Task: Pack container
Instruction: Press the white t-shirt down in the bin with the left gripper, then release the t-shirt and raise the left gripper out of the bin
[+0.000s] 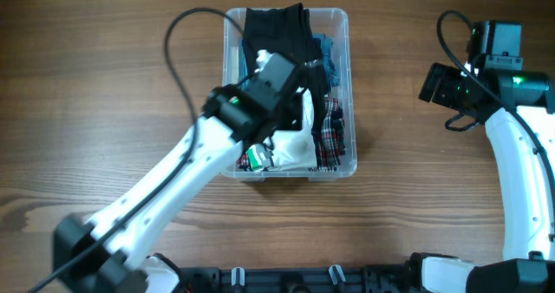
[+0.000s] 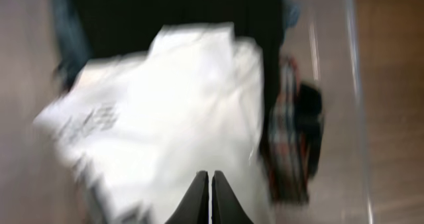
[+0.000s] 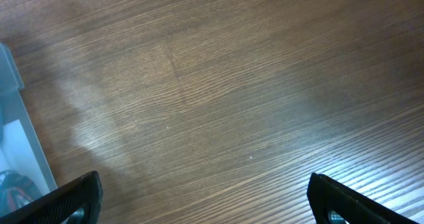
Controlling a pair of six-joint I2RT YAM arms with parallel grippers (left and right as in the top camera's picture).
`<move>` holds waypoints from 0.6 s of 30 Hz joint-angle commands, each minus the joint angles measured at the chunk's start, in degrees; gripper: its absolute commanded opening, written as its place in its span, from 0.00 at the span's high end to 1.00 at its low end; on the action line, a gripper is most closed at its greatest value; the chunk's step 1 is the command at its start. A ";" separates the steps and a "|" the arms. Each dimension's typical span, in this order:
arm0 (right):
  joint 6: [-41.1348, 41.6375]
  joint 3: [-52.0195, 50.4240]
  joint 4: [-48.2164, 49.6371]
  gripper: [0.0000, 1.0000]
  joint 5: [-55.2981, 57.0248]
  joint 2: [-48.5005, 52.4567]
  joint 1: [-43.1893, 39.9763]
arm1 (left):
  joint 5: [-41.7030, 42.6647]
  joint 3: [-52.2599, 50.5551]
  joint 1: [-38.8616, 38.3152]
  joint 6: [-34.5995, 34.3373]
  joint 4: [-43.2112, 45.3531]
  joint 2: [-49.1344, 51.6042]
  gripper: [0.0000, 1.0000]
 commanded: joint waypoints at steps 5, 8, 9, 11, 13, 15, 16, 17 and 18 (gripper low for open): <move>-0.50 0.70 0.15 0.00 0.17 -0.85 0.00 | 6.80 -3.65 -0.48 -1.97 -4.52 3.78 0.95; -0.48 0.70 0.15 0.00 0.17 -0.85 0.00 | 9.07 -5.46 -0.48 -2.14 -4.02 7.02 0.96; -0.48 0.70 0.15 0.00 0.17 -0.85 0.00 | 10.64 -5.92 -0.59 -2.14 -4.09 8.17 0.96; -0.50 0.70 0.15 0.00 0.17 -0.85 0.00 | 11.74 -6.82 -0.96 -2.14 -4.11 9.94 0.96; -0.48 0.70 0.15 0.00 0.17 -0.85 0.00 | 11.52 -7.43 -1.40 -1.97 -4.13 11.21 0.96; -0.48 0.70 0.15 0.00 0.17 -0.85 0.00 | 11.50 -7.06 -1.38 -1.90 -3.87 10.97 0.96; -0.48 0.70 0.15 0.00 0.17 -0.85 0.00 | 11.50 -6.25 -1.38 -1.92 -4.00 10.49 0.96; -0.50 0.70 0.15 0.00 0.17 -0.85 0.00 | 11.47 -4.85 -1.38 -1.90 -4.37 9.57 0.96; -0.48 0.70 0.15 0.00 0.17 -0.85 0.00 | 11.45 -3.41 -1.38 -1.90 -4.57 8.63 0.96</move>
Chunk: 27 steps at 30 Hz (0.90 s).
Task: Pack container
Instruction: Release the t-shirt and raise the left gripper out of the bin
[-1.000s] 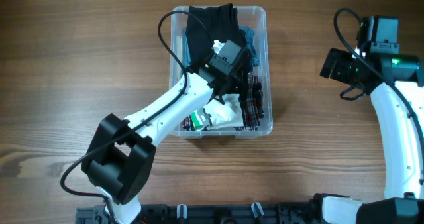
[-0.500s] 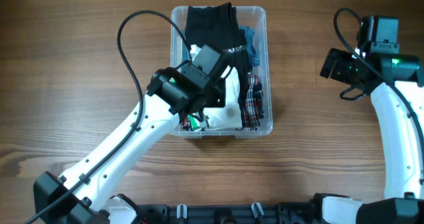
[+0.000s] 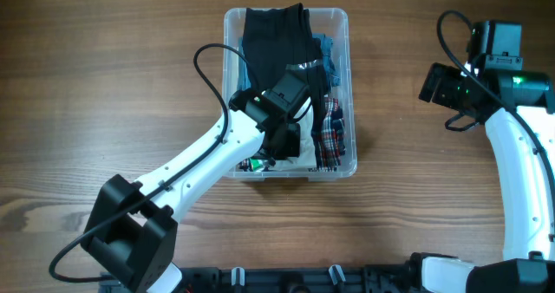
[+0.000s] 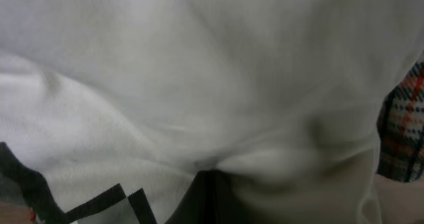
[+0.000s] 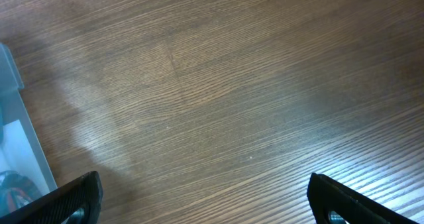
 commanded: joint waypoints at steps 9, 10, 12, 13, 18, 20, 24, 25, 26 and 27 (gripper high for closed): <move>-0.50 0.70 0.15 0.00 0.17 -0.85 0.00 | -15.78 11.34 5.05 -0.35 -1.75 -15.65 0.52; -0.48 0.70 0.15 0.00 0.17 -0.85 0.00 | -18.32 11.34 7.26 -0.35 -2.40 -17.05 0.39; -0.50 0.70 0.15 0.00 0.17 -0.85 0.00 | -21.00 11.34 10.99 -0.33 -3.06 -18.75 0.04; -0.48 0.70 0.15 0.00 0.17 -0.85 0.00 | -22.21 11.34 12.90 -0.33 -3.34 -19.39 0.00; -0.50 0.70 0.15 0.00 0.17 -0.85 0.00 | -23.54 11.32 22.71 -0.33 -4.72 -20.24 0.00; -0.46 0.70 0.15 0.00 0.17 -0.85 0.00 | -23.54 11.32 24.85 -0.33 -4.72 -20.24 0.00; -0.48 0.70 0.15 0.00 0.17 -0.85 0.00 | -23.54 11.32 26.21 -0.33 -4.72 -20.24 0.00; -0.48 0.70 0.15 0.00 0.17 -0.85 0.00 | -23.54 11.32 26.21 -0.33 -4.72 -20.24 0.00; -0.48 0.70 0.15 0.00 0.17 -0.85 0.00 | -23.52 11.32 26.21 -0.33 -4.72 -20.24 0.00; -0.50 0.70 0.15 0.00 0.17 -0.85 0.00 | -23.52 11.32 26.21 -0.33 -4.72 -20.24 0.00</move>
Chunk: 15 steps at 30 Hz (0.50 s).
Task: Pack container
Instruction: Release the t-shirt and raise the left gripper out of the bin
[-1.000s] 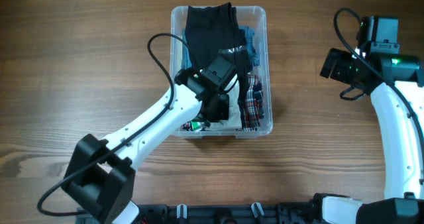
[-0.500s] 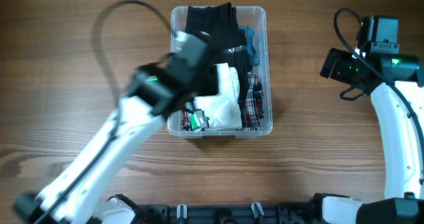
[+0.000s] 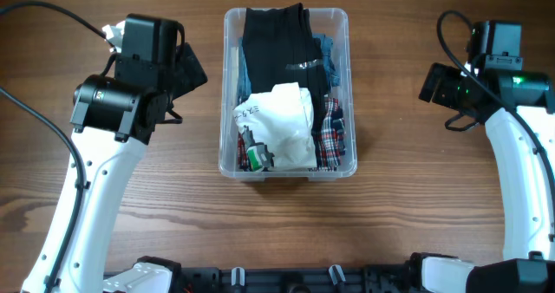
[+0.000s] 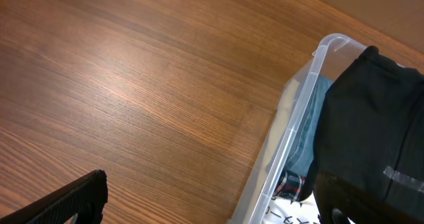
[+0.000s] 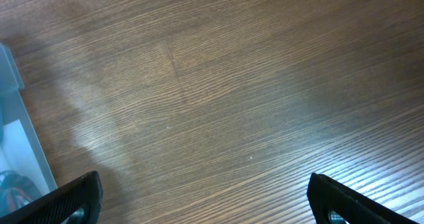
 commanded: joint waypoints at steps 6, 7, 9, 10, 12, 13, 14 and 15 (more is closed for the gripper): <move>-0.50 0.70 0.15 0.00 0.15 -0.83 0.00 | -1.09 0.42 0.24 -0.15 -0.04 -0.57 0.00; -0.50 0.70 0.15 0.00 0.15 -0.83 0.00 | -1.09 0.42 0.24 -0.15 -0.04 -0.57 0.00; -0.52 0.02 0.68 0.00 0.15 -1.20 0.11 | -1.11 0.42 0.24 -0.15 -0.04 -0.57 0.00; -0.50 -0.24 0.87 0.00 0.15 -1.99 0.37 | -1.09 0.42 0.24 -0.15 -0.04 -0.57 0.00; -0.52 -0.98 1.44 0.00 0.15 -4.92 1.22 | -1.09 0.42 0.24 -0.15 -0.04 -0.57 0.00; -0.50 -1.31 1.44 0.00 0.15 -6.80 1.90 | -1.09 0.42 0.24 -0.15 -0.04 -0.57 0.00; -0.50 -1.60 1.42 0.00 0.15 -8.63 2.69 | -1.09 0.42 0.24 -0.15 -0.04 -0.57 0.00; -0.50 -1.73 1.44 0.00 0.15 -11.06 3.78 | -1.09 0.42 0.24 -0.15 -0.04 -0.57 0.00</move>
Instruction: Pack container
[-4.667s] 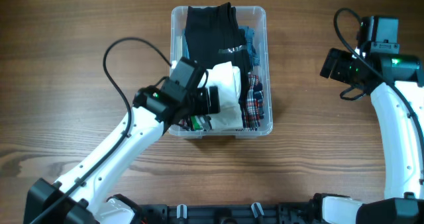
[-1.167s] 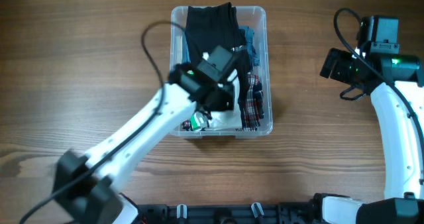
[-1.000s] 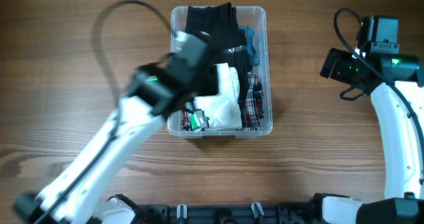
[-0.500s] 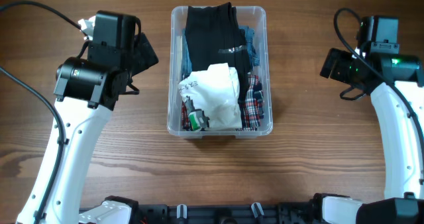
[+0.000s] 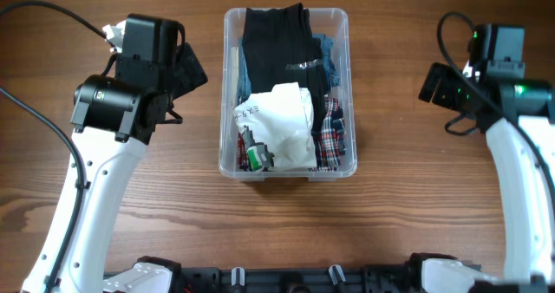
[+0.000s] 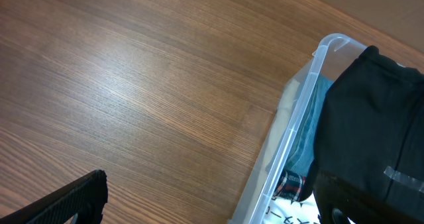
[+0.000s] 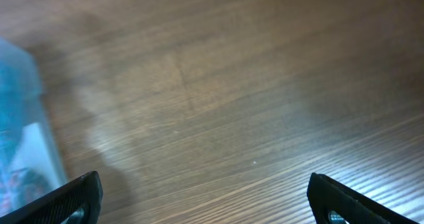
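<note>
The clear plastic container (image 5: 351, 85) stands mid-table, filled with clothes. A black garment (image 5: 276, 42) fills its far half, and a white printed garment (image 5: 282, 124) lies on top at the near end. Plaid cloth (image 5: 330, 137) and blue fabric (image 5: 327, 46) line the right side. My left gripper (image 5: 189, 68) hovers open and empty left of the container; its wrist view shows the container rim (image 6: 301, 105) and the black garment (image 6: 371, 118). My right gripper (image 5: 436, 85) hangs open and empty at the right over bare wood, with the container corner (image 7: 20, 85) at its view's left edge.
A small green item (image 5: 254, 159) sits in the container's near left corner. Wooden tabletop (image 5: 434, 198) surrounds the container on all sides. Black cables loop from both arms.
My right gripper has shifted slightly, and more of the container corner shows in its wrist view. The left arm and the container's contents are unchanged.
My left gripper was shut above the white garment in the container. Then it was pressed down into that garment. By half a second ago it stood open and empty left of the container, the white garment lying on top, as it does now.
</note>
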Controlling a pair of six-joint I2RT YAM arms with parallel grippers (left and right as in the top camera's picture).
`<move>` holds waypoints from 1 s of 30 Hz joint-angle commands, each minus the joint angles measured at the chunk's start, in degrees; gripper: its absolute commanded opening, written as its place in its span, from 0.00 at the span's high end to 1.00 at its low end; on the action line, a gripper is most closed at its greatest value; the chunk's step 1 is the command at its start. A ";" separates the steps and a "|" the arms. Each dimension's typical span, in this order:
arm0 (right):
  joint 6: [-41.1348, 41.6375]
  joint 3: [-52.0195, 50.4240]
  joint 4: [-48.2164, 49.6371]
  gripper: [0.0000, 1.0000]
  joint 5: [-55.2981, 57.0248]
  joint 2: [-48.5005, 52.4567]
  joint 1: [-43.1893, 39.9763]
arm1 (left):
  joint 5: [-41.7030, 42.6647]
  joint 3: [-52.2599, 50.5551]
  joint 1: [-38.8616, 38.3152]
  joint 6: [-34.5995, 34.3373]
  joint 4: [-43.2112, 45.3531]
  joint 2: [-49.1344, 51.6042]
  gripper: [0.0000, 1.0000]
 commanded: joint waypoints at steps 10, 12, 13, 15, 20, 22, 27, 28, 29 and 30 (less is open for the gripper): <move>-0.48 -0.50 0.13 0.00 0.17 -33.14 13.64 | -0.94 0.42 0.24 -0.15 -0.04 -0.57 0.00; -0.48 -0.50 0.13 0.00 0.17 -38.75 15.04 | -0.94 0.42 0.24 -0.15 -0.04 -0.57 0.00; -0.50 -0.50 0.11 0.00 0.20 -40.94 15.45 | -0.96 0.42 0.24 -0.15 -0.04 -0.57 0.00; -0.50 -0.50 0.09 0.00 0.17 -44.76 15.82 | -0.96 0.42 0.24 -0.15 -0.04 -0.57 0.00; -0.46 -1.99 -1.95 0.00 0.20 -54.53 15.85 | -0.94 0.42 0.24 -0.15 -0.04 -0.57 0.00; -0.31 -4.92 -2.93 0.00 -0.76 -59.17 15.85 | -0.94 0.42 0.24 -0.15 -0.04 -0.57 0.00; 1.22 -16.83 -0.04 0.00 -1.51 -68.98 15.78 | -0.94 0.42 0.24 -0.15 -0.04 -0.57 0.00; 1.25 -20.17 2.14 0.00 -1.55 -70.79 15.78 | -0.94 0.42 0.24 -0.15 -0.04 -0.57 0.00; 1.90 -23.41 4.83 0.00 -1.55 -72.30 15.78 | -0.94 0.42 0.24 -0.15 -0.04 -0.57 0.00; 2.99 -26.75 7.93 0.00 -1.55 -73.66 15.78 | -0.96 0.42 0.24 -0.15 -0.04 -0.57 0.00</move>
